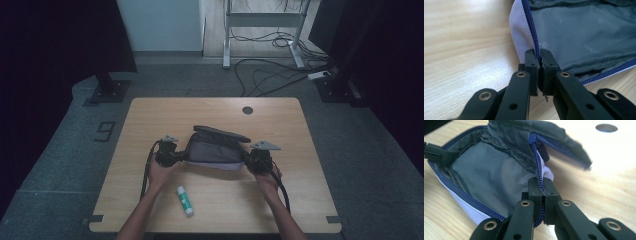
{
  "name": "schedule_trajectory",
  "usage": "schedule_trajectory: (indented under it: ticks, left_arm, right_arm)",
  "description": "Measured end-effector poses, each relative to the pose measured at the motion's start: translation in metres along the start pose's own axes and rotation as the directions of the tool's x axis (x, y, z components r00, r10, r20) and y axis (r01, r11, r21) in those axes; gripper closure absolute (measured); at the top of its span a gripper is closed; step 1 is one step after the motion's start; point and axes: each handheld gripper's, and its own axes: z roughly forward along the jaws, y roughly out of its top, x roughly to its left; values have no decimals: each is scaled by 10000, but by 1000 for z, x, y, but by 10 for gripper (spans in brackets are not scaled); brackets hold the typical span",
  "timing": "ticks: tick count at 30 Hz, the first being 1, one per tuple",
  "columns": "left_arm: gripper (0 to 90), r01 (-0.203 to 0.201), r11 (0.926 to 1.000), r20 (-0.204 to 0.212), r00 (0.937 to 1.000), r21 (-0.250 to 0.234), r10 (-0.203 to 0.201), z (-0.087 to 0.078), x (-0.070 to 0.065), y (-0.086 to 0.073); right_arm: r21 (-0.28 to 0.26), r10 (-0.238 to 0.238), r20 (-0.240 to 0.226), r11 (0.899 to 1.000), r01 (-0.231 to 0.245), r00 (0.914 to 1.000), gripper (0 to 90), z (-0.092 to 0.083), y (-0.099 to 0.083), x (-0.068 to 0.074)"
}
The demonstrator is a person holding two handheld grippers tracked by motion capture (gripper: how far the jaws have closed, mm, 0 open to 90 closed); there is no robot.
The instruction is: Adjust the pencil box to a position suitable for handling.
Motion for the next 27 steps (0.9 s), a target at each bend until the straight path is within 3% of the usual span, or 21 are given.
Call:
schedule_trajectory:
  ticks: [6, 14, 18, 20, 24, 27]
  left_arm:
    - [843, -66, 9993, 120, 9999, 379, 62, 8, -3, -5]
    - [809, -12, 9993, 248, 9997, 377, 3, 11, -3, -6]
    - [750, 30, 9995, 238, 9997, 310, -37, 10, -3, -6]
    - [651, 36, 9997, 116, 9999, 238, -38, 10, -3, -6]
    - [481, 185, 9998, -74, 9998, -78, -186, 9, 0, -7]
    - [409, 320, 9988, -57, 9995, -372, -323, 6, 1, -7]
  right_arm:
    - [419, 139, 89, 9990, -142, 9999, 852, 7, -11, -8]
    - [871, -8, 270, 9962, -16, 9996, 815, 13, -16, -11]
    - [1039, 28, 312, 9946, -60, 9995, 771, 15, -18, -13]
    - [1063, 44, 372, 9943, -83, 9993, 723, 16, -19, -14]
    - [1004, 44, 595, 9949, -103, 9982, 513, 16, -18, -15]
    - [763, 242, 775, 9966, -302, 9967, 425, 13, -17, -18]
